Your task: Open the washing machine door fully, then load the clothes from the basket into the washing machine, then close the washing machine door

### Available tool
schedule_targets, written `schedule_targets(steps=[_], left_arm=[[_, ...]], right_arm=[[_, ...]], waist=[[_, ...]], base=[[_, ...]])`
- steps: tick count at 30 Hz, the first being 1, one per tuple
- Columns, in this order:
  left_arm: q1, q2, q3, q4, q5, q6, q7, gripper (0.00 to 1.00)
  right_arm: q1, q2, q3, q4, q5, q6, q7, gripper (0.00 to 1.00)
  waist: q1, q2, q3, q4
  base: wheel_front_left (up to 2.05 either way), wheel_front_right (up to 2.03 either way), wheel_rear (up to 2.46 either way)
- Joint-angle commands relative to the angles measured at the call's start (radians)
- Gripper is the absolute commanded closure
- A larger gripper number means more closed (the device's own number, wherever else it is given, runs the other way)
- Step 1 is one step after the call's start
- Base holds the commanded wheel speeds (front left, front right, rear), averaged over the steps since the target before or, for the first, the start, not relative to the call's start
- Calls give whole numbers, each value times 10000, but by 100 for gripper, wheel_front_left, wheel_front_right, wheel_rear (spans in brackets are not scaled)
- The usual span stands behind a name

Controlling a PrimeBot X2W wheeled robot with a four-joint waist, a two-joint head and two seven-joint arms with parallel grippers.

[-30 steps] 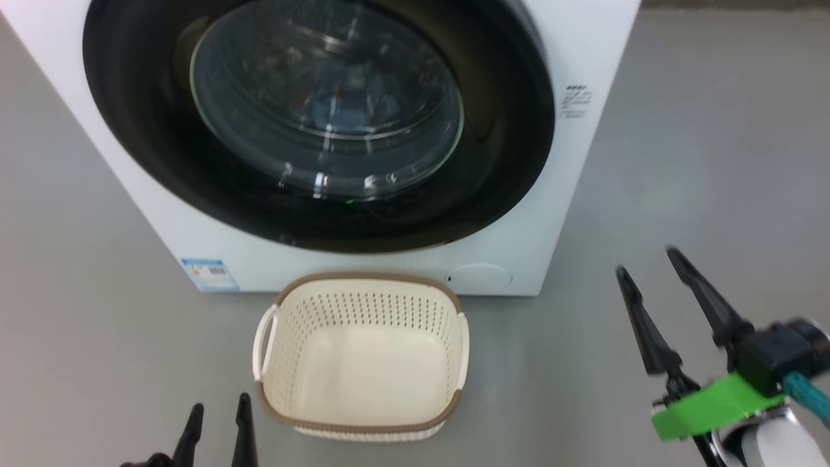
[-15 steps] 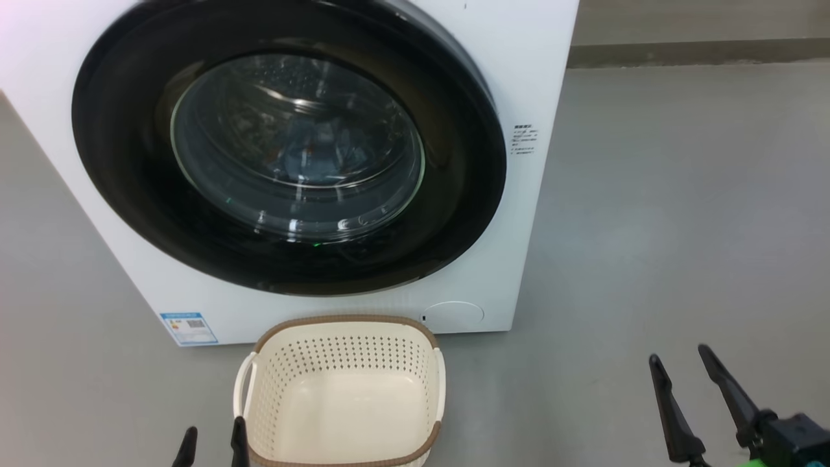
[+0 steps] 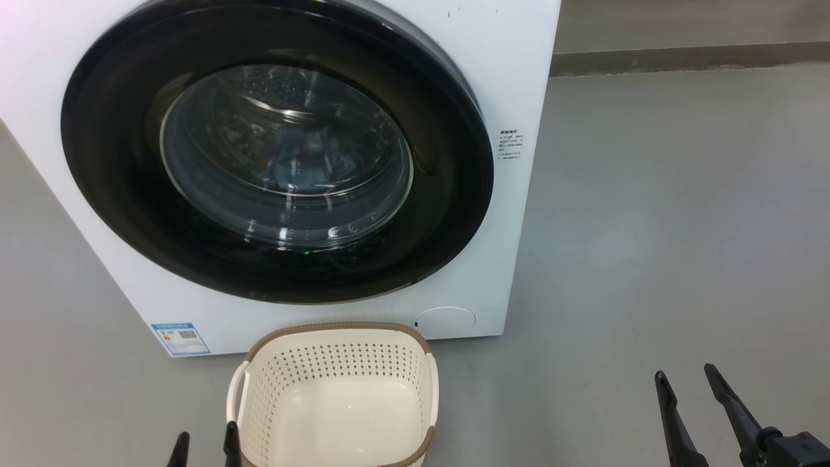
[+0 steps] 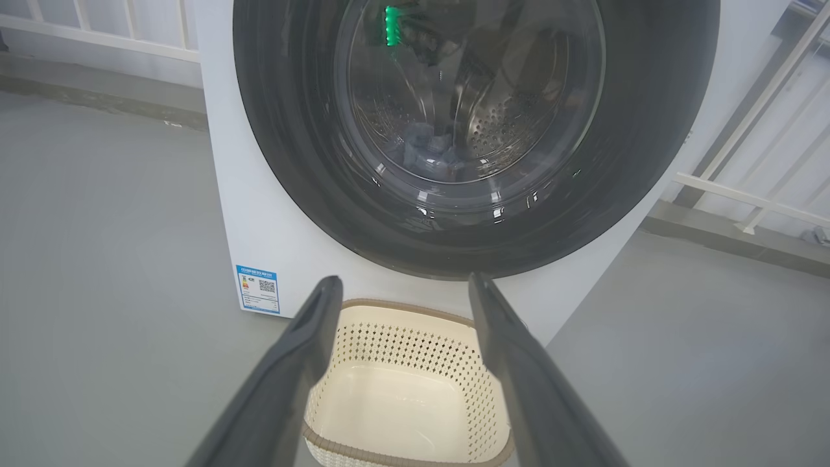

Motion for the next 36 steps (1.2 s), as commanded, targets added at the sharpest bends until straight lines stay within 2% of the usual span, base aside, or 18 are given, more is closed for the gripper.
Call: schedule_targets(steps=[1,11,12,17,24,28,36], left_arm=[[-123,85,359,-216,150,48,-67,0],[-103,85,420,-193,145,-20,-67,0],[103,-6,71,53,50,-13,1,100],[180,-145,-36,658,24,-14,22,100],[23,-132,73,681,-673,-64,229,100],[-72,-125,132,705,-1067,-92,344,100],[-270,-110,256,744,-1861,-150,578,100]], right_arm=[[-210,-97,201,-252,-135,-59,25,0],[-247,-93,187,-253,-132,-59,25,0],[-3,8,-1,43,10,2,-6,100],[7,131,15,753,49,4,2,100],[-127,121,28,821,889,0,184,100],[-220,115,34,884,1362,-2,288,100],[-407,109,41,995,2312,-6,503,100]], waist=[[0,0,0,-8],[0,0,-24,117],[0,0,-24,110],[0,0,-23,109],[23,0,-22,107],[2,0,12,106],[1,0,46,103]], base=[[0,0,0],[0,0,0],[0,0,0],[0,0,0],[0,0,0],[0,0,0],[0,0,0]])
